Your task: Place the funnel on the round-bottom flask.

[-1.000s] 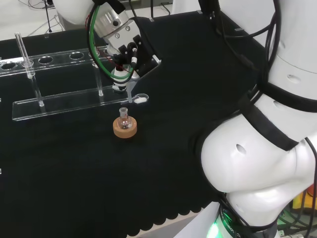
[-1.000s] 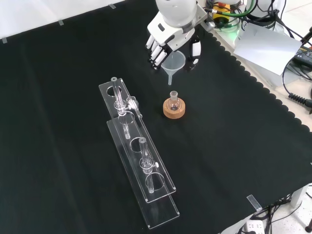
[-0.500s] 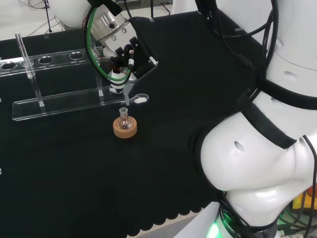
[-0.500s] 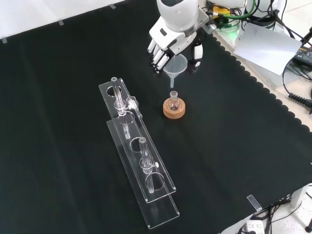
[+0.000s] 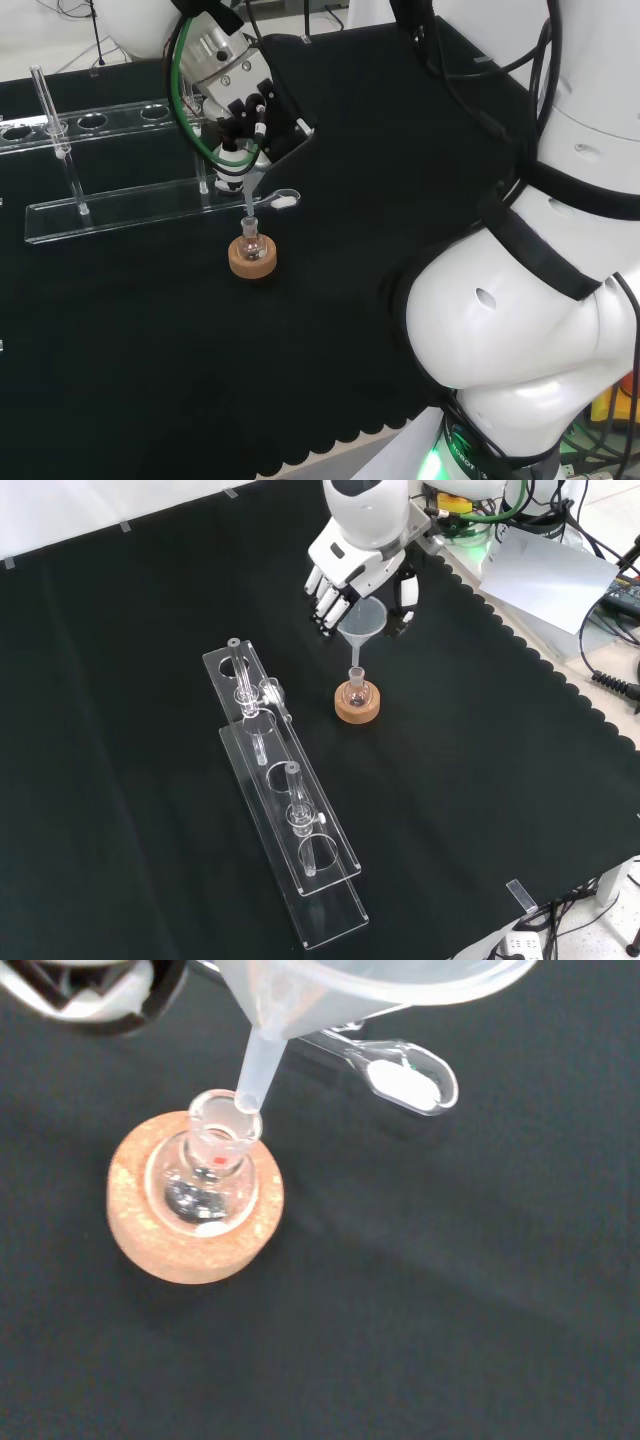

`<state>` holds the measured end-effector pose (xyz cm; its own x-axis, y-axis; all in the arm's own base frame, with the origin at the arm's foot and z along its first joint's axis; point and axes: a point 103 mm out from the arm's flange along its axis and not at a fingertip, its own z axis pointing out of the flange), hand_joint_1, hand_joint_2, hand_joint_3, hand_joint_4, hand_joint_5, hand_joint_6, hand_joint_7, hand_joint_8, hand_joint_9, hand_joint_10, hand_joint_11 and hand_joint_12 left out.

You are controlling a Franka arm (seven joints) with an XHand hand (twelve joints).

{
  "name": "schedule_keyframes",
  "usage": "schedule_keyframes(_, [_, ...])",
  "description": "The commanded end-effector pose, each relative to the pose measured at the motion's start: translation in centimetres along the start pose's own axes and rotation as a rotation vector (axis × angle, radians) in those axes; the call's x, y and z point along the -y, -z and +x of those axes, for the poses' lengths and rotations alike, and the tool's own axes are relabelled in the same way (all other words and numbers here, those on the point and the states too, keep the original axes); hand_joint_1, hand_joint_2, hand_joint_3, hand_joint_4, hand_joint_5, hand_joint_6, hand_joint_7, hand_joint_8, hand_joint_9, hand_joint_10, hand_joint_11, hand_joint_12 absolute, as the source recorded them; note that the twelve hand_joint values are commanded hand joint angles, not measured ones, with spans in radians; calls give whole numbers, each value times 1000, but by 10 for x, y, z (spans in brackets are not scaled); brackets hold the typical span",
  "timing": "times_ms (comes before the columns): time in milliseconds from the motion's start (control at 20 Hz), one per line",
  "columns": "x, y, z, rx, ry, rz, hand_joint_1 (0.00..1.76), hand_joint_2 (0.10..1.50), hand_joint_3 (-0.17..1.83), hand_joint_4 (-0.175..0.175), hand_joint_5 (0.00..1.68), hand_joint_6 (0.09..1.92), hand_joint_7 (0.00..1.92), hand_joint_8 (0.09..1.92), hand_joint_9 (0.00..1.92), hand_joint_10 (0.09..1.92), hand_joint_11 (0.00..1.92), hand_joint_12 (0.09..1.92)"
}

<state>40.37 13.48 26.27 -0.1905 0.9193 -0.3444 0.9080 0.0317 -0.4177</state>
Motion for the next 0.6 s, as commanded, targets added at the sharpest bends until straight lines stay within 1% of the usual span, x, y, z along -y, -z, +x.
schedule_keyframes(50, [0, -1, 0, -11, 18, -5, 905, 655, 804, -2, 728, 852, 793, 692, 1192, 512, 779, 1200])
schedule_keyframes(150, [-1, 1, 3, 8, 8, 5, 905, 655, 804, -2, 729, 852, 793, 692, 1191, 513, 779, 1200])
schedule_keyframes(250, [0, -1, 0, -3, 8, 2, 905, 655, 804, -2, 729, 852, 793, 692, 1191, 513, 779, 1200])
schedule_keyframes(400, [-1, 0, 4, 10, -1, 12, 905, 656, 804, -2, 729, 853, 793, 692, 1191, 514, 779, 1199])
schedule_keyframes(500, [-1, 0, 3, 1, 1, 13, 905, 656, 804, -2, 729, 853, 792, 693, 1191, 515, 779, 1199])
schedule_keyframes(600, [-3, 1, 11, 10, 2, 16, 905, 657, 804, -2, 730, 853, 792, 693, 1191, 515, 780, 1200])
